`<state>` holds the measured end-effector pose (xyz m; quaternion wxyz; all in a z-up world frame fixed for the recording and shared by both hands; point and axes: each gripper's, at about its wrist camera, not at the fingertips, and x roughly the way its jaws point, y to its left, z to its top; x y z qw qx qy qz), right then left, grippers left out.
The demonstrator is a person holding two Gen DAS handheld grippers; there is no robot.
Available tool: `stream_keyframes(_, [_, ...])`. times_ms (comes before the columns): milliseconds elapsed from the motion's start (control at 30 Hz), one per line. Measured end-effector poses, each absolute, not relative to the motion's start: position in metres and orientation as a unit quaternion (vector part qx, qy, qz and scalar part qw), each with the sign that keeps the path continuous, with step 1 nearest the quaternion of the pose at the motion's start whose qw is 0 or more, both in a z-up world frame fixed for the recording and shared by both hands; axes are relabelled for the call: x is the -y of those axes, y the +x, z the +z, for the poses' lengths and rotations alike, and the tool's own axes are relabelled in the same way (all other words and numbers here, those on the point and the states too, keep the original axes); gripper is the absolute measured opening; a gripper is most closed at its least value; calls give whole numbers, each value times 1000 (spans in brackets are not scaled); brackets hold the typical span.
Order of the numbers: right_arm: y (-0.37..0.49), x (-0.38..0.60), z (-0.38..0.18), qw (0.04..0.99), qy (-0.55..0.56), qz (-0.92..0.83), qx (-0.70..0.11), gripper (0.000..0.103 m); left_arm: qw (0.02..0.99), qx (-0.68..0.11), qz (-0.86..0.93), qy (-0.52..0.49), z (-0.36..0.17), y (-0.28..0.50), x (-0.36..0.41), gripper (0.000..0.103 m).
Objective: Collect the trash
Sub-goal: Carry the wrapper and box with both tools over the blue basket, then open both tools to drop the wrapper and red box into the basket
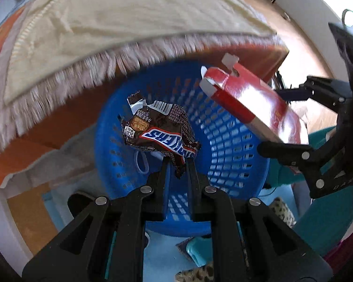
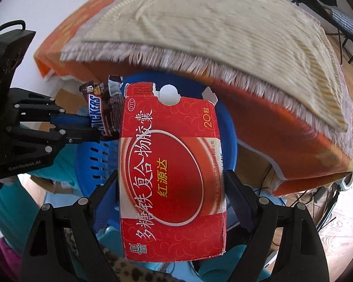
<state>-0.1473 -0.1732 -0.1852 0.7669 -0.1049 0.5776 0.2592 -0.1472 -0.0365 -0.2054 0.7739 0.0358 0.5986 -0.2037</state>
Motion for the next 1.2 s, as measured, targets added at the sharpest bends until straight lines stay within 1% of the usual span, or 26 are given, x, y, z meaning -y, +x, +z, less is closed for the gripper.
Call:
stream_keyframes(267, [-152,168,-202,757,-112,259,-590,85,753,-625,-201,50,-235,-159,43,10])
stream_keyframes(533, [-153,164,-215,752,-114,256,-597,86,747,-633,-195,57,-246,-158,50,11])
stream_keyframes(600, [-151,164,-217,750,-112,256,-600,86,745,-636,-192,57,-250,-157,50,16])
stream_keyframes(633, [-150,165,-219,748,-111,256,-602,86,744,-638,-190,57,-249,-157,49,24])
stream_keyframes(667, [-149,165,-221,747,-108,255,-605,86,745,-638,-188,58,-249,-157,49,30])
stream_keyframes(700, [-151,165,-222,746,-105,255,-606,86,746,-637,-186,58,-249,-156,49,40])
stream_keyframes(733, [-152,168,-224,747,-102,255,-606,86,747,-636,-185,58,-248,-156,47,46])
stream_keyframes(800, [-151,172,-226,748,-100,252,-606,86,750,-633,-183,59,-247,-156,46,47])
stream_keyframes(1200, [-147,176,-220,754,-97,243,-602,86,754,-630,-176,61,-244,-156,41,47])
